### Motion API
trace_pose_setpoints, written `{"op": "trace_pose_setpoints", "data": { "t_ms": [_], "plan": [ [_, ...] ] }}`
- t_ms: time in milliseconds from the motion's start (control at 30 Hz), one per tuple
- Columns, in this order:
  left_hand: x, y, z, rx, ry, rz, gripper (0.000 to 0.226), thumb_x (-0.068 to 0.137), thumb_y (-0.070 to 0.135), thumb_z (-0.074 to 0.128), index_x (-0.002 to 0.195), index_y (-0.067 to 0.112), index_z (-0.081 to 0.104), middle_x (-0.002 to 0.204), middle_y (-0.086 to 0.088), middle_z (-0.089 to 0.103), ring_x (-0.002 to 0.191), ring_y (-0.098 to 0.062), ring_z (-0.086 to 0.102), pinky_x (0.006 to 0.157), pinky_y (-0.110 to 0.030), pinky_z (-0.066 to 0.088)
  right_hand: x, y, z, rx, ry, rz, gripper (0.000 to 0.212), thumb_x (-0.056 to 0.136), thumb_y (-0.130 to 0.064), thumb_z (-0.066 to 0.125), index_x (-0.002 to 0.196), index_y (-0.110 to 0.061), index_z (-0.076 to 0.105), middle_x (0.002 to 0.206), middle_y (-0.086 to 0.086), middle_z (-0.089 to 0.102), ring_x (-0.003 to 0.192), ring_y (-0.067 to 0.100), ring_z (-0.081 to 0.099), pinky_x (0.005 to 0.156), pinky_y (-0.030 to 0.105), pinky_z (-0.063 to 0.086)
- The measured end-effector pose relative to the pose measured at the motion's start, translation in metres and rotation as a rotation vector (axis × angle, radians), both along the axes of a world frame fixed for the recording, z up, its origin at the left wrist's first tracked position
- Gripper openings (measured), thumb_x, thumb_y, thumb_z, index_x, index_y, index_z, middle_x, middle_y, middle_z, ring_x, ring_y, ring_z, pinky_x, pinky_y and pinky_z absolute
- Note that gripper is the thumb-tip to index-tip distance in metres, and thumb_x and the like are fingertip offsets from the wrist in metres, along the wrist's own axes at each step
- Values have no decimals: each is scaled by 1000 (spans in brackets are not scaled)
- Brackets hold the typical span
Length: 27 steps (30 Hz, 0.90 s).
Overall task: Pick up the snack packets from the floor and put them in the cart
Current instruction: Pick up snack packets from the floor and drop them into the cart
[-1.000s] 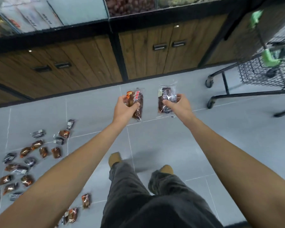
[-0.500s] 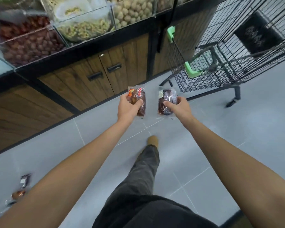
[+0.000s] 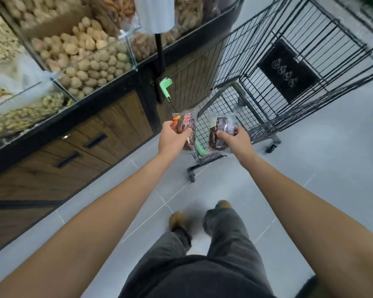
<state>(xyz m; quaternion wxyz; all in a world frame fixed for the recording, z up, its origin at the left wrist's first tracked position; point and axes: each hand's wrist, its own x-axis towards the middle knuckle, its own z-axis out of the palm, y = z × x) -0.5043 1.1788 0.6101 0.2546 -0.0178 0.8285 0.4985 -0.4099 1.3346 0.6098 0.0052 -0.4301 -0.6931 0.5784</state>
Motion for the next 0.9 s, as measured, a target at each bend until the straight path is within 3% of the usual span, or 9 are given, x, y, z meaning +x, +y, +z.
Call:
{"op": "trace_pose_setpoints", "data": {
  "t_ms": [67,100,200,300,467,567,667,767,900],
  "plan": [
    [-18,35,0,-4,-6,-20,46,83,33,67,120,17,44,106,6,55,89,-11,56,70,-28,48,-18,35,-2,-18,2,-6,40,83,-24,70,112,-6,49,102,7,62,93,20,64,87,33,54],
    [-28,54,-1,-3,-7,-27,47,83,34,67,120,18,44,106,6,54,90,-11,55,73,-29,47,-28,54,-4,-22,-4,-9,43,83,-25,70,116,-5,49,104,9,63,96,22,64,90,36,53],
    [-56,111,-7,-17,-16,-46,51,81,35,68,122,18,43,110,5,54,97,-14,54,81,-30,44,-59,111,-9,-20,-5,11,42,84,-24,70,116,-5,51,102,8,64,93,21,64,80,29,53],
    [-82,174,-19,-44,-45,-31,49,82,34,67,122,17,44,107,6,53,94,-13,52,78,-28,39,-95,174,-19,-39,-31,47,36,84,-21,70,110,-7,49,97,6,62,88,17,64,69,21,50],
    [-114,267,-46,-113,-120,118,42,82,35,68,112,21,44,100,6,53,91,-15,53,81,-30,43,-150,278,-47,-57,-150,149,43,86,-20,68,120,-5,46,99,5,61,81,11,61,59,16,49],
    [-136,314,-66,-131,-146,219,39,79,35,69,105,23,42,103,4,56,92,-16,55,83,-31,46,-183,331,-68,-38,-207,198,48,85,-21,70,123,-3,47,111,10,62,89,18,63,67,20,50],
    [-151,352,-95,-155,-179,284,38,79,33,70,104,21,44,100,3,58,91,-16,58,68,-26,43,-210,370,-95,-45,-266,247,48,86,-24,69,122,-4,46,108,8,59,91,18,59,64,19,45],
    [-166,382,-132,-222,-198,313,41,79,35,70,108,20,45,102,1,59,90,-17,57,63,-25,38,-236,397,-130,-63,-298,262,48,83,-25,72,119,-6,47,109,10,62,93,20,63,72,27,52],
    [-187,407,-183,-263,-237,354,49,77,37,70,116,17,48,104,1,59,90,-18,58,70,-27,42,-259,418,-180,-90,-327,291,51,84,-23,71,125,-5,45,110,9,61,92,18,61,57,17,42]
  ]
}}
